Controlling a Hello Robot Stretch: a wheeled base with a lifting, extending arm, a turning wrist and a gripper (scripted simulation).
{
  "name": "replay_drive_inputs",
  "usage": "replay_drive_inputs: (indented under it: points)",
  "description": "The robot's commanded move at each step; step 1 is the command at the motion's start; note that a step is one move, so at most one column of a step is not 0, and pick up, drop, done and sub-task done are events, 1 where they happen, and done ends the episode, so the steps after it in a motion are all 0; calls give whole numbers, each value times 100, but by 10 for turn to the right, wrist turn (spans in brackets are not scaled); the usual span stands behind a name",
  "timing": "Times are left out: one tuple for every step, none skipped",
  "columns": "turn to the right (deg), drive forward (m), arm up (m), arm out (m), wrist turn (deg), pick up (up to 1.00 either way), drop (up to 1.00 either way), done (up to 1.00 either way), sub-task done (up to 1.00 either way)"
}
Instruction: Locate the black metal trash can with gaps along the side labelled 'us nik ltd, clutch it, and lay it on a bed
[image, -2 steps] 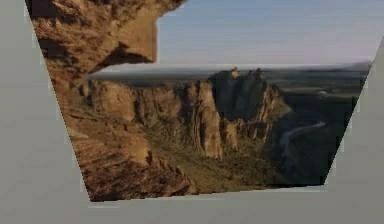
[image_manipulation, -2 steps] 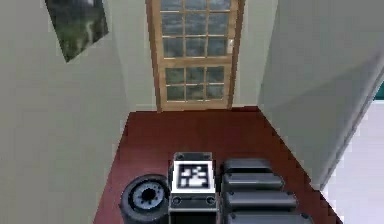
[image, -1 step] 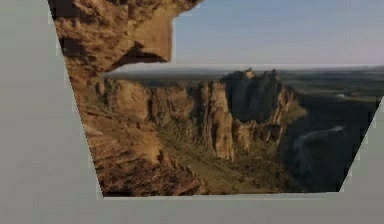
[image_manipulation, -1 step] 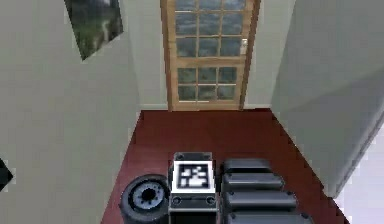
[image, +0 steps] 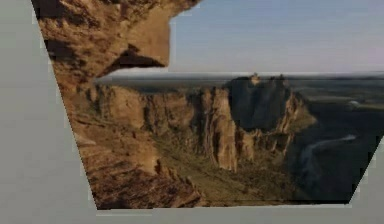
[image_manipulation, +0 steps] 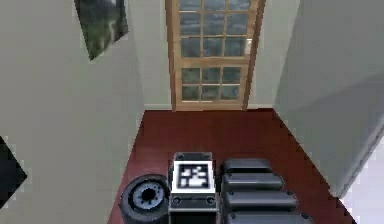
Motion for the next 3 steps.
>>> replay_drive_inputs:
  points:
    - [450,0,0,0,0,0,0,0,0]
    - [240,0,0,0,0,0,0,0,0]
    - [0,30,0,0,0,0,0,0,0]
